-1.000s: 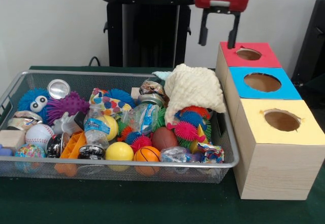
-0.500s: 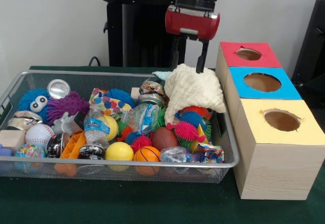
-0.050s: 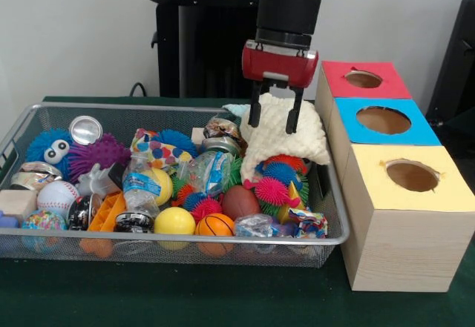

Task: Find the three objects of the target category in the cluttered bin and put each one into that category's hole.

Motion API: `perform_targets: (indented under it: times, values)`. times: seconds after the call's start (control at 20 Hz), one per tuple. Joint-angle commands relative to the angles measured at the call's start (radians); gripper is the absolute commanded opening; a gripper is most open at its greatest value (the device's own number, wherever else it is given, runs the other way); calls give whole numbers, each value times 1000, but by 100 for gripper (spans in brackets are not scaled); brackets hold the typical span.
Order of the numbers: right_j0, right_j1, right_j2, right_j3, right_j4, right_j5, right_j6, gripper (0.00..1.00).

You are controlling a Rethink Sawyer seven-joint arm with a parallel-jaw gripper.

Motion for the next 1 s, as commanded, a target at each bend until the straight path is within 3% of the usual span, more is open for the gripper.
perform_targets:
  times: [0.05,0.35,0.75,1.0]
  values:
    - [19,125,75,-58,-15,-119,138,100]
    - [48,197,49,-73,9,-168,141,100]
    - [104,277,-2,-100,63,-158,142,100]
    - [105,322,13,-93,73,-162,148,100]
